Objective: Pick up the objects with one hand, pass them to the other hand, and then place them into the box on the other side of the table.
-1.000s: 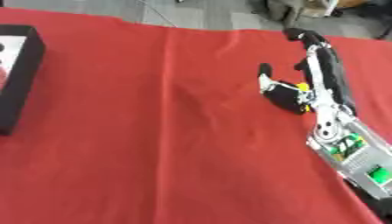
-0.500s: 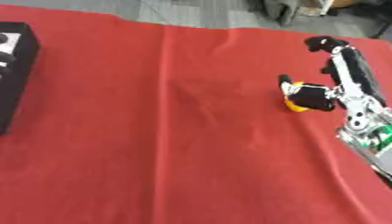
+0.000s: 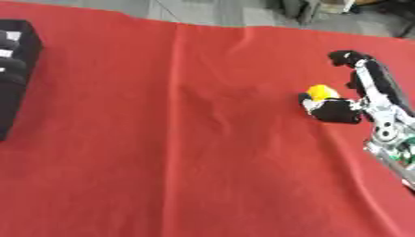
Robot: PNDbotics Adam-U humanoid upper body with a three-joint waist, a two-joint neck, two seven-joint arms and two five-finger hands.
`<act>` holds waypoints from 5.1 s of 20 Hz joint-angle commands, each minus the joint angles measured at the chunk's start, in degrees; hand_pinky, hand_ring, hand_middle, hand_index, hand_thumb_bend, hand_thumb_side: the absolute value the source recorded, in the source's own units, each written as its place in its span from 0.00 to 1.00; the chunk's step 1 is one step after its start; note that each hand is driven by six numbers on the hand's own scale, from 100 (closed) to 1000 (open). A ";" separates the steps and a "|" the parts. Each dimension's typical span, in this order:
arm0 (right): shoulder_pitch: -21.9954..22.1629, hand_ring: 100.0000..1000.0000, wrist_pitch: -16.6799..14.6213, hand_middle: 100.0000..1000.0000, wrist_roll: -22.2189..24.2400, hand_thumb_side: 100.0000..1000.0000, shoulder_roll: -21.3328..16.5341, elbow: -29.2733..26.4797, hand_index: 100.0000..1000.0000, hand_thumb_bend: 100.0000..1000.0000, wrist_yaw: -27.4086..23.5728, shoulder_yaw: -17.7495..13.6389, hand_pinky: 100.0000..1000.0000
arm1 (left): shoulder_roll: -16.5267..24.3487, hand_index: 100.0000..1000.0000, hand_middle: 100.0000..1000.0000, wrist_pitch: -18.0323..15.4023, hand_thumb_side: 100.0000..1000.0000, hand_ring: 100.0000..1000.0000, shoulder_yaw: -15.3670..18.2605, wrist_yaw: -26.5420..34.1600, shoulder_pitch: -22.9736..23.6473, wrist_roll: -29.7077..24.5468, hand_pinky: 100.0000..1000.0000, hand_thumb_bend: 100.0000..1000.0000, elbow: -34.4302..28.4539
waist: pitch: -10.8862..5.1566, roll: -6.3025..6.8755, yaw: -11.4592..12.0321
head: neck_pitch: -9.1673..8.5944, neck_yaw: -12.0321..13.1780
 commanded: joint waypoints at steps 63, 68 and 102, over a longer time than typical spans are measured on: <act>5.35 0.90 12.23 0.77 -27.96 0.00 -1.55 12.06 0.84 0.15 -11.08 -8.45 0.82 | -2.12 0.76 0.68 -1.63 0.65 0.66 -1.68 -4.52 -1.38 -2.18 0.66 0.00 -1.00 | 4.36 0.71 5.05 | -5.08 -4.92; 5.60 0.86 12.23 0.66 -27.96 0.00 -1.35 12.47 0.76 0.10 -11.77 -7.87 0.85 | -2.22 0.76 0.68 -1.62 0.64 0.68 -1.80 -4.45 -1.49 -2.33 0.66 0.00 -1.00 | 4.17 0.61 5.12 | -4.41 -4.21; 3.75 0.67 2.17 0.34 -27.95 0.00 -0.77 -0.86 0.34 0.00 8.08 2.05 0.59 | 2.66 0.77 0.70 1.85 0.60 0.70 -0.96 -1.97 -1.39 -1.63 0.67 0.00 -1.00 | -1.52 2.00 0.79 | 0.88 -0.04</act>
